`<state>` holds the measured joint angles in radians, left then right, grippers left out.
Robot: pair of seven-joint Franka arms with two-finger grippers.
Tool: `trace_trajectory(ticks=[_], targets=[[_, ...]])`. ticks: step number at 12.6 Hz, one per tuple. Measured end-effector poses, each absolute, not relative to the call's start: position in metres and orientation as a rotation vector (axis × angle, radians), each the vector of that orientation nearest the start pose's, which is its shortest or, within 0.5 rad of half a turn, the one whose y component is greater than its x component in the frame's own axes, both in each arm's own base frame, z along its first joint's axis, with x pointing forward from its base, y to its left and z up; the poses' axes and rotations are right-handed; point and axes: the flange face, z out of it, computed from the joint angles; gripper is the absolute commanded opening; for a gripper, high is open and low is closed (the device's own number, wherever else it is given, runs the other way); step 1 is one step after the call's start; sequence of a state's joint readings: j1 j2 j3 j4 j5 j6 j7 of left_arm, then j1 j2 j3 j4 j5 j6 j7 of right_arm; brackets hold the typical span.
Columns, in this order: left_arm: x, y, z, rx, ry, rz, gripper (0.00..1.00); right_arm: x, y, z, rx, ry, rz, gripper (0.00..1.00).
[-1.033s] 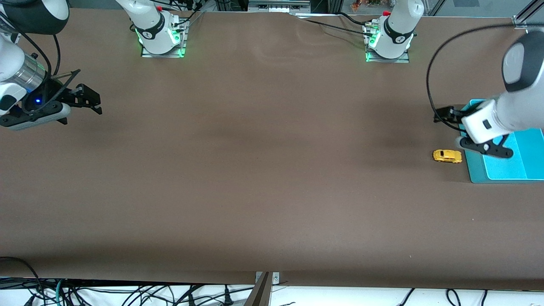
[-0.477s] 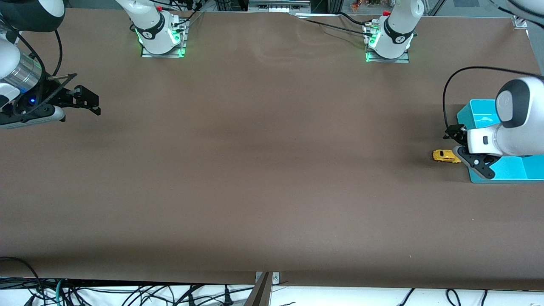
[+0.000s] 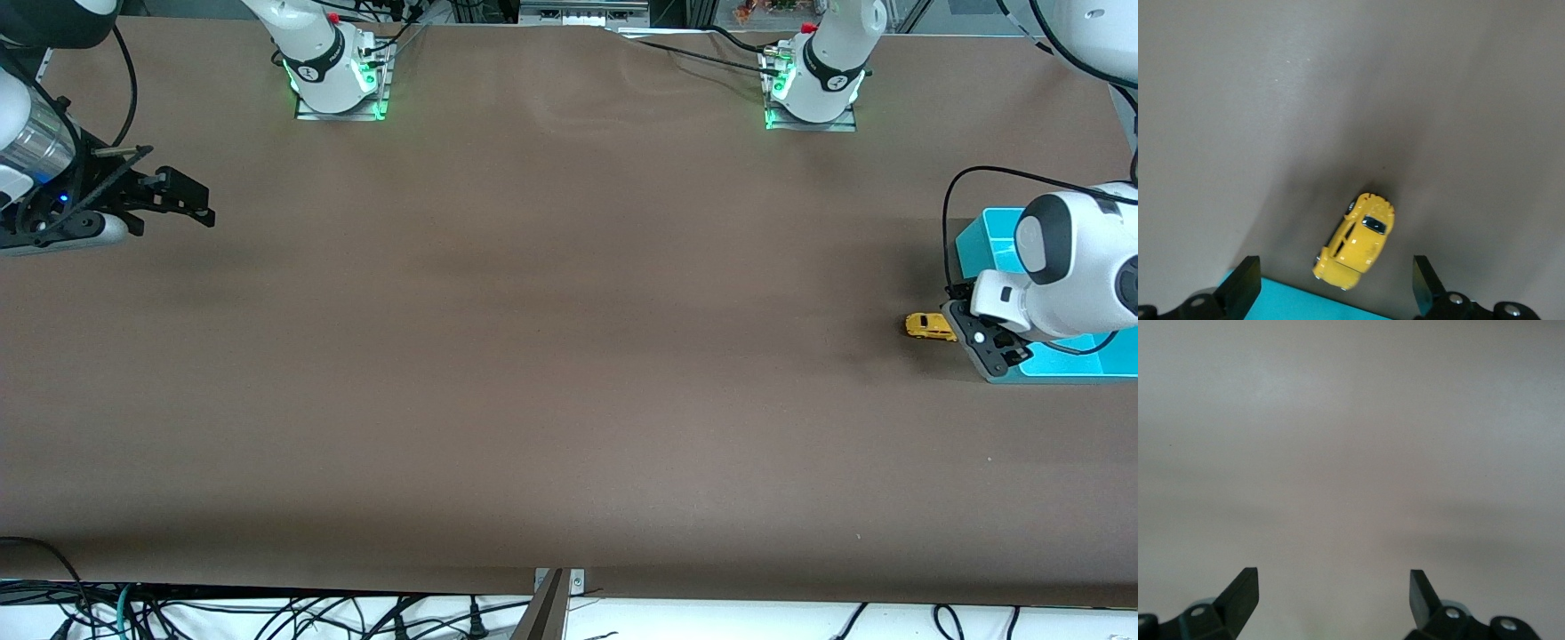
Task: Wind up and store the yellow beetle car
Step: 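Close the left gripper on the yellow car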
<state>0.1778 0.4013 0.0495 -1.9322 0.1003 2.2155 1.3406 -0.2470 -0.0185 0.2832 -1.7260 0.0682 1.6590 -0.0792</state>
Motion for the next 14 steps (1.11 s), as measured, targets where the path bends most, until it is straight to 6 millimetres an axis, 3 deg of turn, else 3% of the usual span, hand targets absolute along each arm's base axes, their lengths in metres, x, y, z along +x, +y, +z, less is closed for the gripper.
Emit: trace_trajectory(ticks=[2, 4, 6, 10, 12, 13, 14], targets=[[0.577, 0.154, 0.25, -2.497, 1.928, 0.215, 1.0, 0.551, 0.01, 0.568, -3.072, -0.112, 0.079, 1.0], [0.565, 0.168, 0.238, -2.429, 2.012, 0.205, 1.0, 0.552, -0.019, 0.565, -3.069, -0.063, 0.083, 1.0], [0.559, 0.172, 0.227, -2.329, 2.054, 0.185, 1.0, 0.552, -0.036, 0.563, -3.064, -0.089, 0.083, 1.0], [0.538, 0.156, 0.183, -2.257, 2.093, 0.136, 0.99, 0.549, -0.03, 0.559, -3.048, -0.214, 0.136, 1.0], [0.529, 0.153, 0.169, -2.252, 2.124, 0.154, 0.43, 0.543, -0.024, 0.554, -3.026, -0.285, 0.218, 1.0], [0.528, 0.152, 0.167, -2.228, 2.139, 0.158, 0.26, 0.54, -0.02, 0.552, -3.012, -0.31, 0.264, 1.0], [0.529, 0.151, 0.168, -2.2, 2.152, 0.161, 0.19, 0.536, -0.016, 0.55, -2.999, -0.323, 0.307, 1.0]])
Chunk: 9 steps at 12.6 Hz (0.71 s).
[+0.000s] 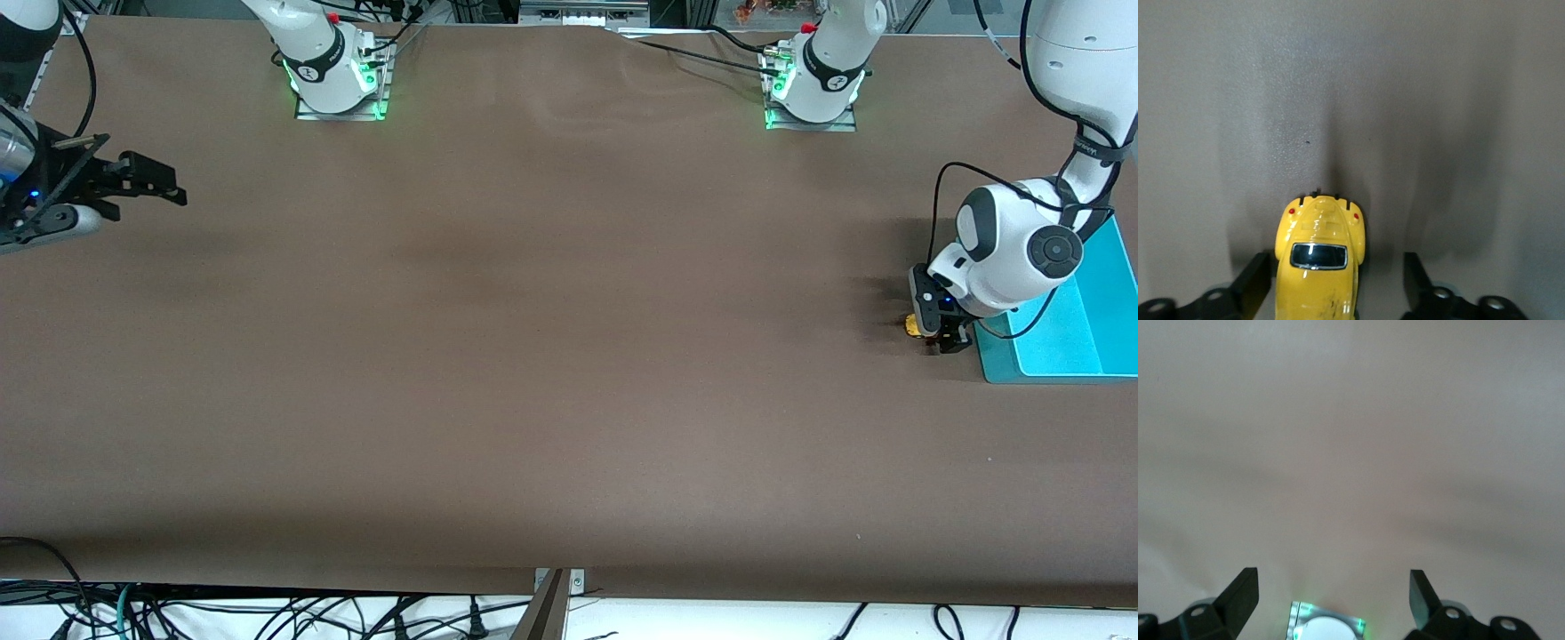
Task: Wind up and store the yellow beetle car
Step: 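Close the left gripper on the yellow car, then lift the car into the cyan tray and open the left gripper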
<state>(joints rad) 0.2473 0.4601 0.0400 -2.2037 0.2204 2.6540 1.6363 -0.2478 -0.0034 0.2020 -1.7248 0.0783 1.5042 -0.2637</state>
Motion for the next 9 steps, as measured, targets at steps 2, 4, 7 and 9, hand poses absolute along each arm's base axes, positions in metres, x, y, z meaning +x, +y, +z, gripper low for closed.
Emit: trace_trajectory(ticks=[2, 4, 7, 9], targets=[[0.534, 0.15, 0.173, -2.172, 2.154, 0.148, 0.17, 0.533, -0.012, 0.558, -2.991, -0.33, 0.309, 1.0], [0.544, 0.143, 0.186, -2.144, 2.151, 0.123, 0.17, 0.526, -0.021, 0.596, -3.02, -0.304, 0.202, 1.0], [0.571, 0.106, 0.234, -2.215, 2.147, 0.229, 0.17, 0.526, -0.032, 0.615, -3.051, -0.248, 0.075, 1.0], [0.596, 0.071, 0.287, -2.293, 2.121, 0.358, 0.18, 0.54, -0.037, 0.614, -3.074, -0.242, -0.023, 1.0]])
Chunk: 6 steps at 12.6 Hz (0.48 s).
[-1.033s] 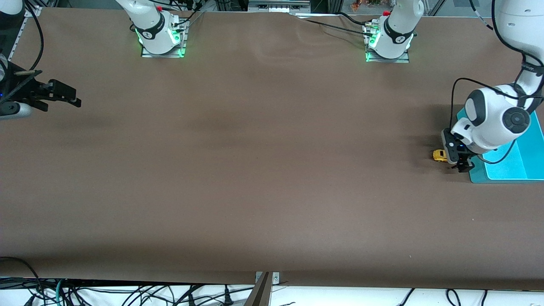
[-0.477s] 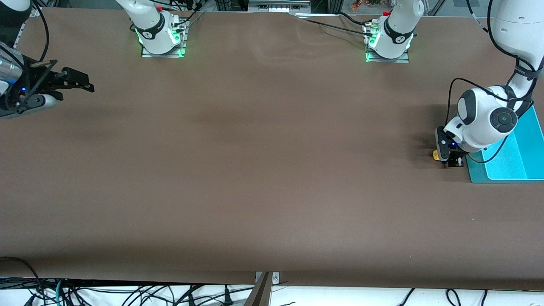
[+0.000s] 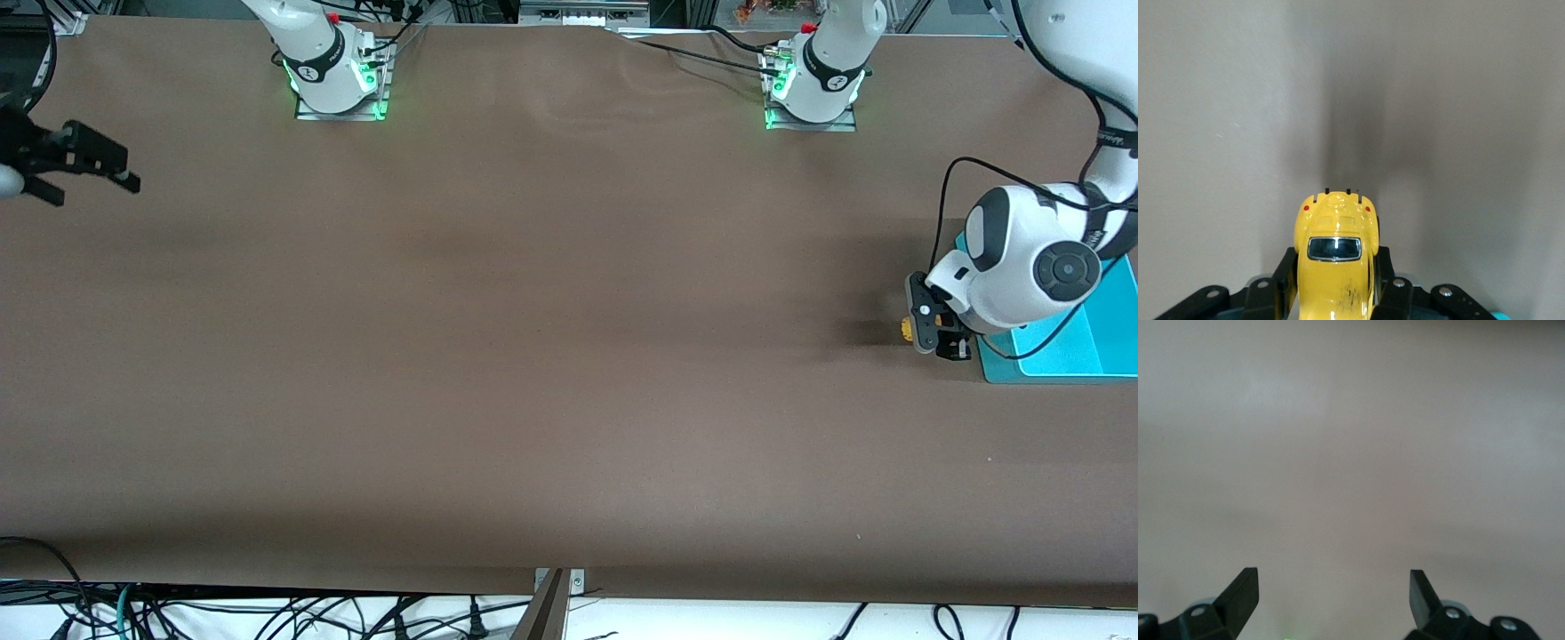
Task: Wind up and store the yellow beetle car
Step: 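Lift the car into the cyan tray and open the left gripper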
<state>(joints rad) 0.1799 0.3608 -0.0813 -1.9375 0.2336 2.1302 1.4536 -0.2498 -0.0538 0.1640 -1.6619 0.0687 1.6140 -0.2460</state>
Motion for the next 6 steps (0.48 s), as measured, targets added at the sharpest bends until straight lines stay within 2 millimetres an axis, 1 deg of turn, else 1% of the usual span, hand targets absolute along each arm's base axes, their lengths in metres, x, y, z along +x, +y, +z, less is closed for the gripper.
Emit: trace_trajectory(ticks=[1, 2, 3, 4, 5, 6], targets=[[0.603, 0.068, 0.313, -2.327, 2.098, 0.42, 0.18, 0.541, -0.039, 0.616, -3.081, -0.236, -0.035, 1.0], [0.607, 0.08, 0.333, -2.363, 2.067, 0.467, 0.18, 0.541, -0.04, 0.616, -3.087, -0.233, -0.035, 1.0], [0.608, 0.104, 0.349, -2.405, 2.026, 0.5, 0.18, 0.541, -0.041, 0.616, -3.097, -0.233, -0.034, 1.0], [0.604, 0.135, 0.359, -2.437, 1.999, 0.518, 0.19, 0.541, -0.041, 0.616, -3.104, -0.234, -0.032, 1.0], [0.597, 0.17, 0.363, -2.463, 1.989, 0.521, 0.19, 0.541, -0.042, 0.615, -3.107, -0.231, -0.028, 1.0], [0.585, 0.208, 0.361, -2.502, 1.972, 0.524, 0.19, 0.542, -0.042, 0.614, -3.11, -0.222, -0.024, 1.0]])
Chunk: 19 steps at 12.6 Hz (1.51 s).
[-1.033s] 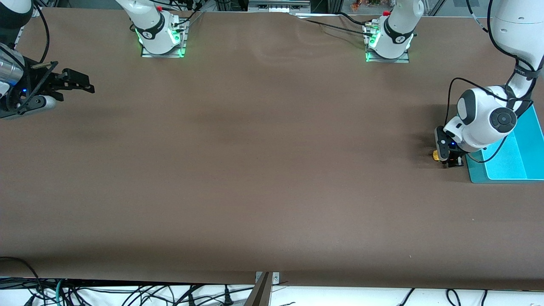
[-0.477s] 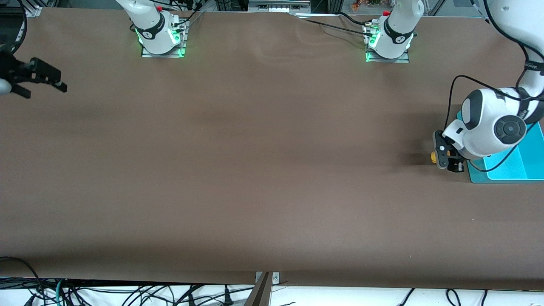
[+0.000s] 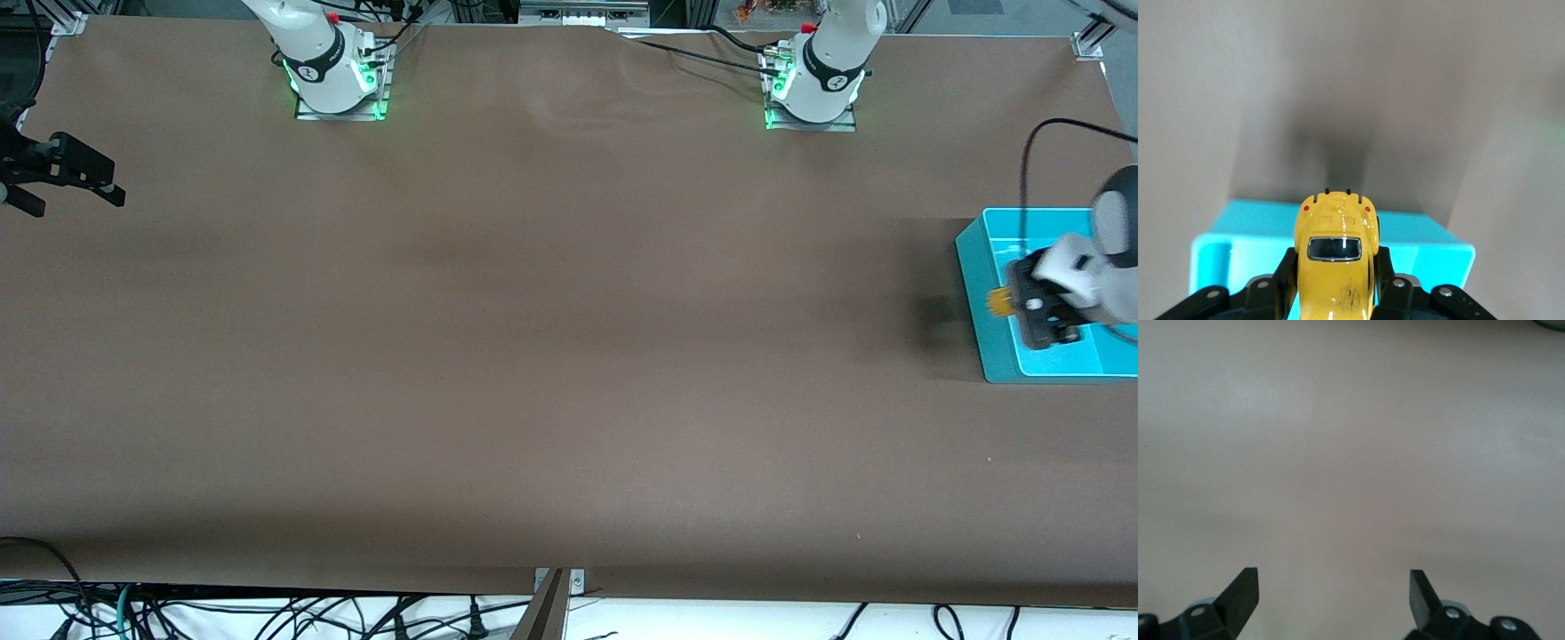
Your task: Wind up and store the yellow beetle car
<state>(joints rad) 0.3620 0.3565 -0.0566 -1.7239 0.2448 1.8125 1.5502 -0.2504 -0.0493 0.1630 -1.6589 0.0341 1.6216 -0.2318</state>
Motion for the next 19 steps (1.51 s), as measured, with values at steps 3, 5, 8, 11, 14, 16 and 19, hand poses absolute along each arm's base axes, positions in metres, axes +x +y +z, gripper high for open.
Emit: trace_trajectory(ticks=[3, 5, 8, 11, 14, 16, 19], targets=[[0.55, 0.309, 0.305, -2.606, 1.933, 0.494, 0.19, 0.547, -0.036, 0.604, -3.107, -0.21, -0.008, 1.0], [0.542, 0.338, 0.248, -2.597, 1.972, 0.443, 0.19, 0.548, -0.032, 0.602, -3.106, -0.214, 0.01, 1.0], [0.54, 0.35, 0.196, -2.562, 2.026, 0.383, 1.0, 0.544, -0.03, 0.606, -3.107, -0.217, 0.012, 1.0], [0.56, 0.337, 0.225, -2.481, 2.084, 0.333, 1.0, 0.545, -0.022, 0.603, -3.105, -0.239, 0.025, 1.0], [0.573, 0.317, 0.317, -2.452, 2.077, 0.335, 1.0, 0.545, -0.021, 0.6, -3.103, -0.243, 0.039, 1.0], [0.58, 0.281, 0.391, -2.479, 2.006, 0.341, 1.0, 0.546, -0.021, 0.599, -3.106, -0.243, 0.032, 1.0], [0.599, 0.201, 0.468, -2.589, 1.851, 0.333, 1.0, 0.549, -0.023, 0.597, -3.11, -0.241, 0.019, 1.0]])
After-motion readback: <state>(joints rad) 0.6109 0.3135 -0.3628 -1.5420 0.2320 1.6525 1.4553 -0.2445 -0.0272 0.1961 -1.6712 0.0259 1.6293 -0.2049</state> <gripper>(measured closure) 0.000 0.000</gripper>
